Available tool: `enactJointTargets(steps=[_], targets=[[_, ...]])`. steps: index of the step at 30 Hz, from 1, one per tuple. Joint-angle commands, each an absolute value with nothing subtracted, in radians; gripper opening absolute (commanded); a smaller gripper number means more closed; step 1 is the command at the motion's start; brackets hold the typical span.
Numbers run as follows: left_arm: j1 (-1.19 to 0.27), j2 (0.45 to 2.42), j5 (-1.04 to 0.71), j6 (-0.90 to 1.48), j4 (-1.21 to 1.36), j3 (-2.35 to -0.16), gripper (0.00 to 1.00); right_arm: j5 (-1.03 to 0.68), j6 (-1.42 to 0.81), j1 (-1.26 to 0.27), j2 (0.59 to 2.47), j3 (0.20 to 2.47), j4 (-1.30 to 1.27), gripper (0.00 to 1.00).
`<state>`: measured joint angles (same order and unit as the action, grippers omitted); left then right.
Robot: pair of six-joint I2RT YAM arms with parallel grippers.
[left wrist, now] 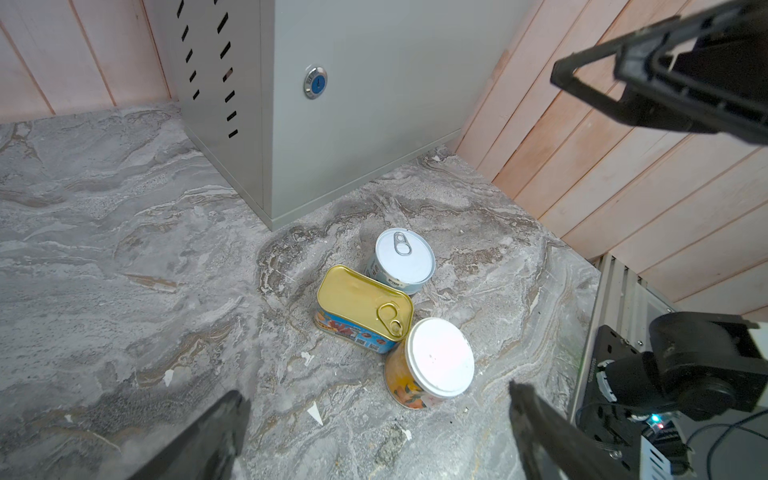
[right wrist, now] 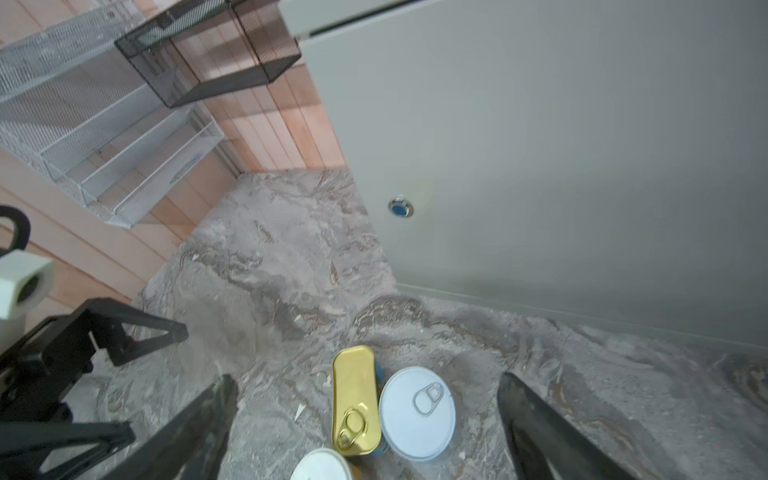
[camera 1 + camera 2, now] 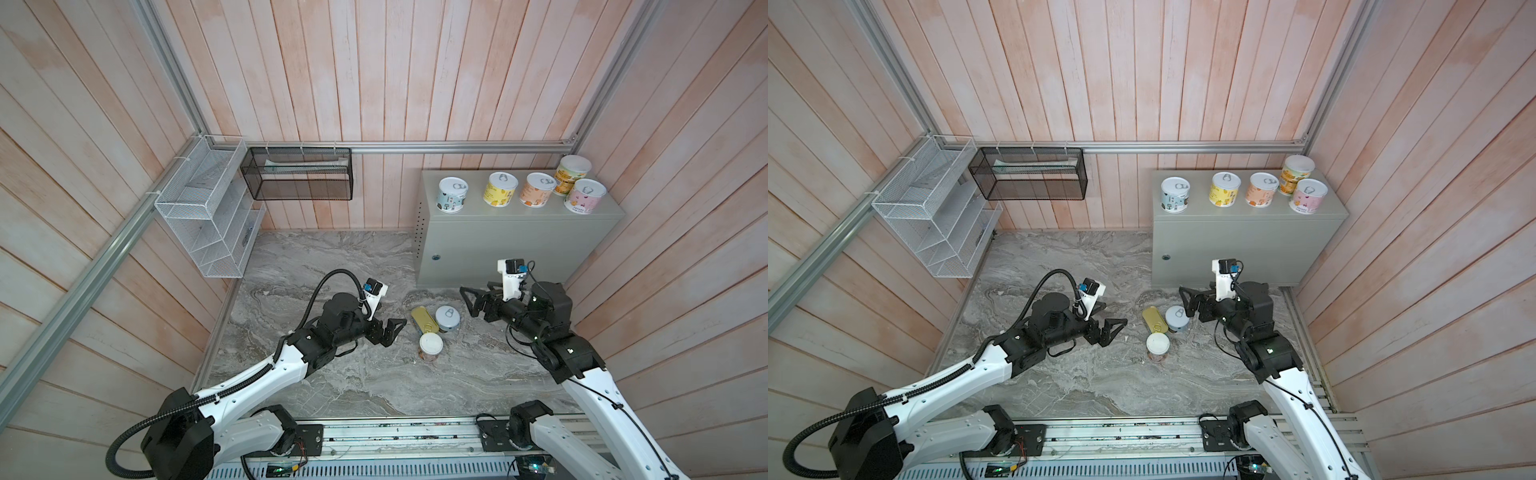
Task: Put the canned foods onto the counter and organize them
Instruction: 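Lower the right gripper back to the floor tins while the left gripper approaches them, then grasp the orange-fruit white-lid can on the floor with the left gripper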
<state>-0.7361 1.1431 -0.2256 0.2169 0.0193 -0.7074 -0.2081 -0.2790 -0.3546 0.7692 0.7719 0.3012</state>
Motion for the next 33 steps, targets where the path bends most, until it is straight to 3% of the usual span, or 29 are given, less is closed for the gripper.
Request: enactJointTargets(steps=[1,19,22,33], targets=[[-0.739,1.161,-0.202,0.235,0.059,-0.692,1.0,-0.084,-0.316,-0.45,0.765,0.746,0.368,0.97],[-0.712,1.19,-0.204,0.239,0.051,-0.695,1.0,-0.029,-0.469,-0.715,0.809,0.535,0.337,0.97],[-0.716,1.223,-0.215,0.219,0.028,-0.715,1.0,-0.058,-0.501,-0.716,0.756,0.502,0.293,0.97],[-0.857,1.431,-0.268,0.155,-0.042,-0.835,1.0,0.129,-0.644,-0.696,0.517,0.454,0.379,0.98]])
